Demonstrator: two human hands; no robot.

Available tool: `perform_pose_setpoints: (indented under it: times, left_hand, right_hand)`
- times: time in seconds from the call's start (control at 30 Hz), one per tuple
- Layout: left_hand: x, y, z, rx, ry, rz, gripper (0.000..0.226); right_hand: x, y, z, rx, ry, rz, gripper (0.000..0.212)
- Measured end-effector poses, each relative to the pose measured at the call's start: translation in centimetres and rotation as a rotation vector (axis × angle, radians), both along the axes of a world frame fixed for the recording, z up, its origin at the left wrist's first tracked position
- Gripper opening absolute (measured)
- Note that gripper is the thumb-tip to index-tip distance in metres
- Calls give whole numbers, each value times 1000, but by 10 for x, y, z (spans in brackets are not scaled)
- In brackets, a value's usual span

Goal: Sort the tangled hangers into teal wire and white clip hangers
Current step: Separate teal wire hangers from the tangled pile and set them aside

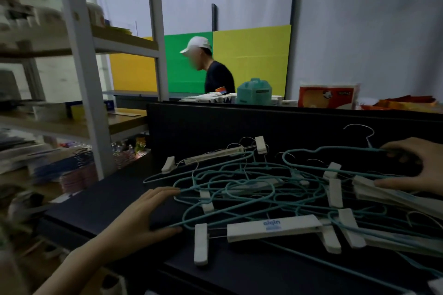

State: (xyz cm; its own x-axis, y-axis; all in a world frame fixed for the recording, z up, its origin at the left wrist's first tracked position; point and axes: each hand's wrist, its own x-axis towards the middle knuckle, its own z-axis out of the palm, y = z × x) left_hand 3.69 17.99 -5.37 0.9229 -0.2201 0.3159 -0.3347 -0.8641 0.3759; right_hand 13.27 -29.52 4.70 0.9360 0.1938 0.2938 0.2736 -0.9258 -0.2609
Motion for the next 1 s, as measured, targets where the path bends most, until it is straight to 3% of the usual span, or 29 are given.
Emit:
perform_pose_setpoints:
  times: [0.27, 0.53, 0.8, 1.0]
  left_hand:
    - [-5, -3, 24, -25, -101, -59, 78]
    - [28, -38, 61, 11, -210, -250, 72]
    - [73, -136, 80, 165, -248, -528, 81]
    - [76, -232, 93, 239, -286, -749, 89]
  right_hand:
    - [0, -6, 0, -3, -43, 7, 133]
    - [-37, -26, 6, -9, -137, -97, 128]
    - [-130, -79, -4, 55, -219, -350, 123]
    - [-208, -130, -6, 106, -204, -565, 99]
